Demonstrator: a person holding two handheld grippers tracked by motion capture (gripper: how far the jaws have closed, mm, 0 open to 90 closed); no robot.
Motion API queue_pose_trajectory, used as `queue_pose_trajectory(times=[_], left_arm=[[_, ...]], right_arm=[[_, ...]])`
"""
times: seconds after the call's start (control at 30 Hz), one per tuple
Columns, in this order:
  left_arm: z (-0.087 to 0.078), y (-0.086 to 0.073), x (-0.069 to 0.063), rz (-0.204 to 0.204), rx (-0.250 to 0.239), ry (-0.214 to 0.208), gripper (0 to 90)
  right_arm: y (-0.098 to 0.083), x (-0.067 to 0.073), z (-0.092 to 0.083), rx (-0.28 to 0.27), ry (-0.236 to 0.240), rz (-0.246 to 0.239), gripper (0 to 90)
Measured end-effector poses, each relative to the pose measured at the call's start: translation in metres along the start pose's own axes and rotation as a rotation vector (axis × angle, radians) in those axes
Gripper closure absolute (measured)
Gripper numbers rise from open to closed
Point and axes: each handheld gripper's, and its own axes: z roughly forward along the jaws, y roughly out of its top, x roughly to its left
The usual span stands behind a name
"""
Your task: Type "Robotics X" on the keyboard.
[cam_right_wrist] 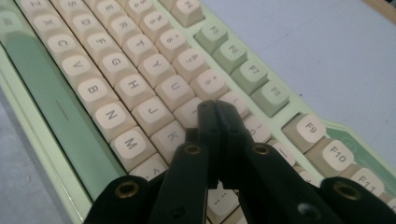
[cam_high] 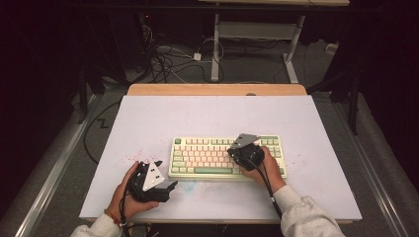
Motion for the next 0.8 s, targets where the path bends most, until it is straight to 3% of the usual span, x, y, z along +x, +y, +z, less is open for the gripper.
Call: queue_pose_trajectory(times=[0.33,0.57,0.8], left_arm=[[0.001,0.0,0.0,-0.007,0.006,0.008,19.0],[0.002,0.0,0.0,-0.002,0.014,0.008,19.3],[0.002,0.0,0.0,-0.002,0.015,0.006,19.3]], right_arm=[[0.0,-0.004,-0.026,-0.114,-0.006,0.027,87.5],[0.0,-0.005,-0.041,-0.172,-0.009,0.036,77.4],[-0.002,-0.002,-0.052,-0.21,-0.019,0.03,49.4]])
